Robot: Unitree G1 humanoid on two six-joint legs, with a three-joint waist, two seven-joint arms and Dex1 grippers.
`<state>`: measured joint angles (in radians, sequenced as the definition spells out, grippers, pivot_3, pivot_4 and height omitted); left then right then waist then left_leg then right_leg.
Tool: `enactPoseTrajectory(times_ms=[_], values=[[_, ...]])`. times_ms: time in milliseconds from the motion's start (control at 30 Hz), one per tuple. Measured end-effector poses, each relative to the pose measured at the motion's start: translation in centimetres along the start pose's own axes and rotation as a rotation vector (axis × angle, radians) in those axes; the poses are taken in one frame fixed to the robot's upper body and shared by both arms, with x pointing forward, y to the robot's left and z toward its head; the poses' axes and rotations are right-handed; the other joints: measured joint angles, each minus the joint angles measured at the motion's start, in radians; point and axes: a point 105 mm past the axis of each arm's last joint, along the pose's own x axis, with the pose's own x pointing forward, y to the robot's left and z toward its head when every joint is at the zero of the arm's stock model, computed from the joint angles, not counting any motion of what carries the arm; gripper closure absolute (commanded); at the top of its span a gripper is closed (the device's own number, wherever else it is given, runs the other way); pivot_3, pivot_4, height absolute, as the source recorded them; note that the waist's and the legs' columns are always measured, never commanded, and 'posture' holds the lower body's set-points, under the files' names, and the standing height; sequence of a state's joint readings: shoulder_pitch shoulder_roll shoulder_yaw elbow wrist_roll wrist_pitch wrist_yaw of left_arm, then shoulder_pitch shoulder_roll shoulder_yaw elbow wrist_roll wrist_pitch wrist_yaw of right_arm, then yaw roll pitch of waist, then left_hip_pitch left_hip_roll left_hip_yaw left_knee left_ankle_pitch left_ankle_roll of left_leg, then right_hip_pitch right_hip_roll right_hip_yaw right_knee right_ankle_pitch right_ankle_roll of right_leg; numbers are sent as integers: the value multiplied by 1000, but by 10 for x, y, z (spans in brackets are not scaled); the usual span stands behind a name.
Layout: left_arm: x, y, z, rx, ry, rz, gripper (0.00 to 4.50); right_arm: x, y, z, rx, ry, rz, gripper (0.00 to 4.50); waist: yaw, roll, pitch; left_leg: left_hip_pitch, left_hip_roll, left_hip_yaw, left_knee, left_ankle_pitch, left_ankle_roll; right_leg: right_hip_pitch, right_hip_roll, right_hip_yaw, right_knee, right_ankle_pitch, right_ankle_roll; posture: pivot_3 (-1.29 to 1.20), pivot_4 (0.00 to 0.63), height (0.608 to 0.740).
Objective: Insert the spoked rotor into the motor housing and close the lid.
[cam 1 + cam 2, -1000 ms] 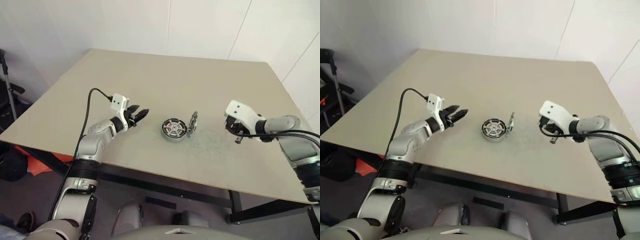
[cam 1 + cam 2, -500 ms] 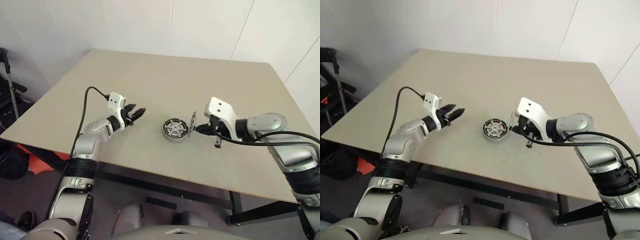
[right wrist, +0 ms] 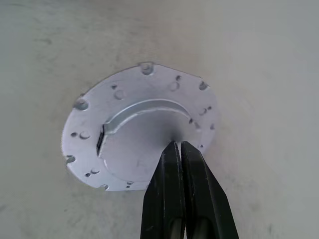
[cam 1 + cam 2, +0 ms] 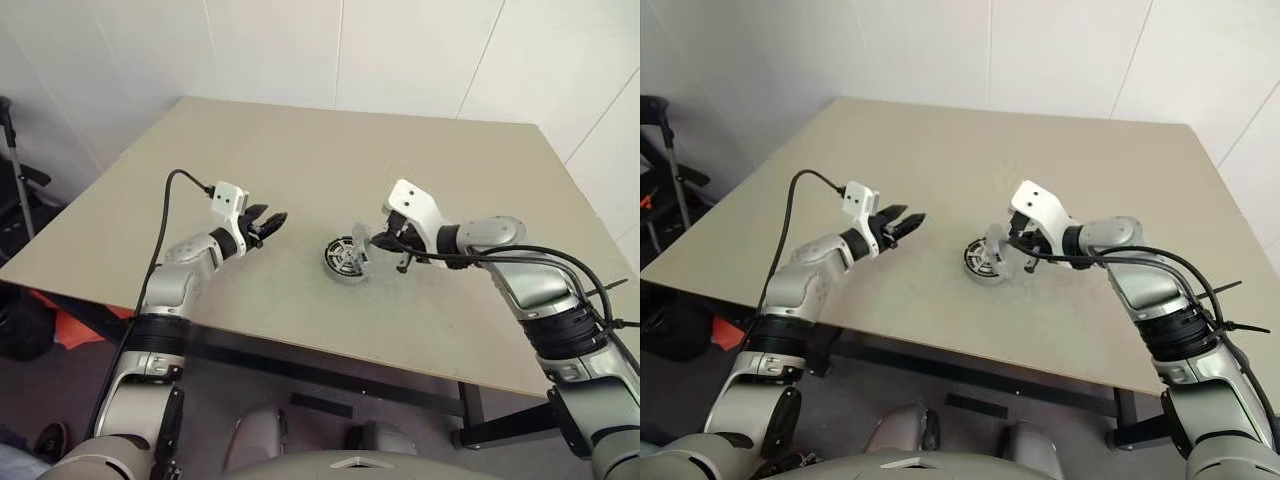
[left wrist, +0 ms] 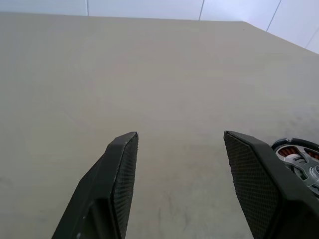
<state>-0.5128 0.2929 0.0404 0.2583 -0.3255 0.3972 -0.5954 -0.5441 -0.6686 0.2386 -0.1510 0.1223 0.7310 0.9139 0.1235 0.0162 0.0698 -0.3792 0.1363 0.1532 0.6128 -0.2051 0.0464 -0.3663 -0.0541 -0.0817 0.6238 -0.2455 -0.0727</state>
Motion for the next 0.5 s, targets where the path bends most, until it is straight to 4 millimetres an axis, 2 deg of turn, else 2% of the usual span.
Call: enactPoseTrajectory(times_ms=[167,300,500], values=[[0,1,0,1,0,3,1590,4,-1,-3,-2,16,-26,4458,2,0,0,1,0,0,0,1,-1,1,0,0,0,0,0,0,0,740],[0,0,0,-1,-1,1,1590,-1,-2,-3,-5,30,-22,4458,2,0,0,1,0,0,0,1,-1,2,0,0,0,0,0,0,0,740],[1,-1,-1,-4,0,0,1590,1,9,6,0,-2,8,4458,0,0,0,1,0,0,0,0,-1,1,0,0,0,0,0,0,0,740]])
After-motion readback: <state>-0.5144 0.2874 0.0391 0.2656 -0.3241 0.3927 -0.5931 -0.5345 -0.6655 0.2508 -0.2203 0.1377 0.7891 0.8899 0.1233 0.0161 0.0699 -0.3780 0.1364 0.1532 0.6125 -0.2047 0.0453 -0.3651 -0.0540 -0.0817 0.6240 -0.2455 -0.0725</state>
